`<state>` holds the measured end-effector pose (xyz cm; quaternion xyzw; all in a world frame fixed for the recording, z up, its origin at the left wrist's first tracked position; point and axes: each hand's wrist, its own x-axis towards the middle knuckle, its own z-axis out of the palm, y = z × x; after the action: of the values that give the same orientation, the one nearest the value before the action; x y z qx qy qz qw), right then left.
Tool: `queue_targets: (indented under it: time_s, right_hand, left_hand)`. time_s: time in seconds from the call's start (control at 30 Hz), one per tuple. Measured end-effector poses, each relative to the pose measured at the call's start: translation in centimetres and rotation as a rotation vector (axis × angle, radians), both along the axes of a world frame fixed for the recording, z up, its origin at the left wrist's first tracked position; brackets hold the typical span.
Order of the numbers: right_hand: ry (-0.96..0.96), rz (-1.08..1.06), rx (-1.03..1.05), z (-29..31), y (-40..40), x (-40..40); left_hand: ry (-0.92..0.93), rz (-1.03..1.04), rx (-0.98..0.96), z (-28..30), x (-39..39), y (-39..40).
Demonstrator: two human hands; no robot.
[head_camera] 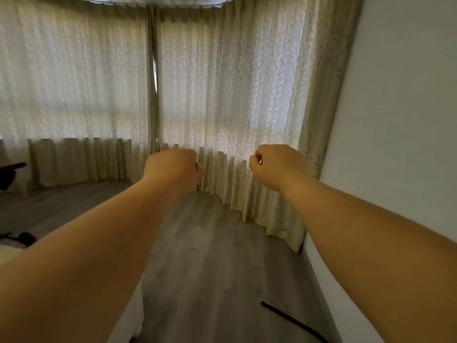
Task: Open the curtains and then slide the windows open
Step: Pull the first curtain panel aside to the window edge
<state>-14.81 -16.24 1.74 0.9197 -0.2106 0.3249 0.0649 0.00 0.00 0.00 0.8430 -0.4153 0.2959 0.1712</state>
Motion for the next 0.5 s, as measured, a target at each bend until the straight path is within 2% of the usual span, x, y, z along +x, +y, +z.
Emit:
queue_targets:
  time_s: [0.13, 0.3, 0.37, 0.5]
  right_hand:
    - [0.117, -0.089, 0.022, -2.5, -3.8, 2.3]
    - [0.129, -0.11, 0.12, -4.2, -7.1, 10.1]
    - [0.191, -0.083, 0.122, -4.7, -7.6, 14.8]
    - [0.451, 0.038, 0.15, -4.5, -8.1, 24.4]
  left_hand:
    - [0.01, -0.014, 0.109, -2.6, 2.6, -2.3]
    - [0.061, -0.013, 0.115, -4.9, 10.6, -4.0]
    - [0.167, -0.027, 0.111, -5.6, 14.9, -4.7]
    - [0.421, -0.123, 0.177, -5.5, 23.5, -6.8]
